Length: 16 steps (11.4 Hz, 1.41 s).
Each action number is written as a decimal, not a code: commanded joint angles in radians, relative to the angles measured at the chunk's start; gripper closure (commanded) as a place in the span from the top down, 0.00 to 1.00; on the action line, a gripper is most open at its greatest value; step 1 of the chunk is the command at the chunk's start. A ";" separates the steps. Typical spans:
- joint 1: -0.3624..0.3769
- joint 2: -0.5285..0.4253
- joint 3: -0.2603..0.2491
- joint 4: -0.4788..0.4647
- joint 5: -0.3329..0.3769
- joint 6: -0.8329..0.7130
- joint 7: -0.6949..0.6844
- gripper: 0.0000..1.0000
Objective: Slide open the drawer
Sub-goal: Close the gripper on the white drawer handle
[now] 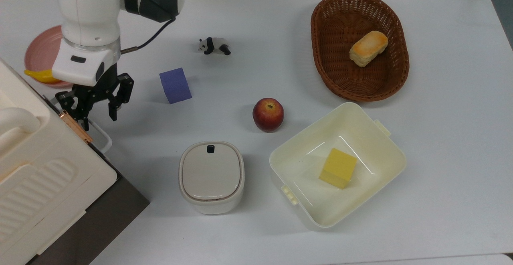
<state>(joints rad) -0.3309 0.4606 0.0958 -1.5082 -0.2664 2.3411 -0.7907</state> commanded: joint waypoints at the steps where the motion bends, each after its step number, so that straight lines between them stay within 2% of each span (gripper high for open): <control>1: 0.000 0.010 -0.001 0.017 0.006 0.014 0.037 0.60; 3: 0.000 0.010 -0.001 0.019 0.006 0.014 0.039 0.57; 5: 0.001 0.010 0.001 0.017 0.007 0.014 0.054 0.45; 15: 0.001 0.013 0.002 0.039 0.001 0.012 0.102 0.38; 16: 0.001 0.020 0.002 0.037 -0.002 0.012 0.100 0.30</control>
<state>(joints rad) -0.3316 0.4625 0.0965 -1.4833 -0.2654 2.3412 -0.6982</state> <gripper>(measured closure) 0.612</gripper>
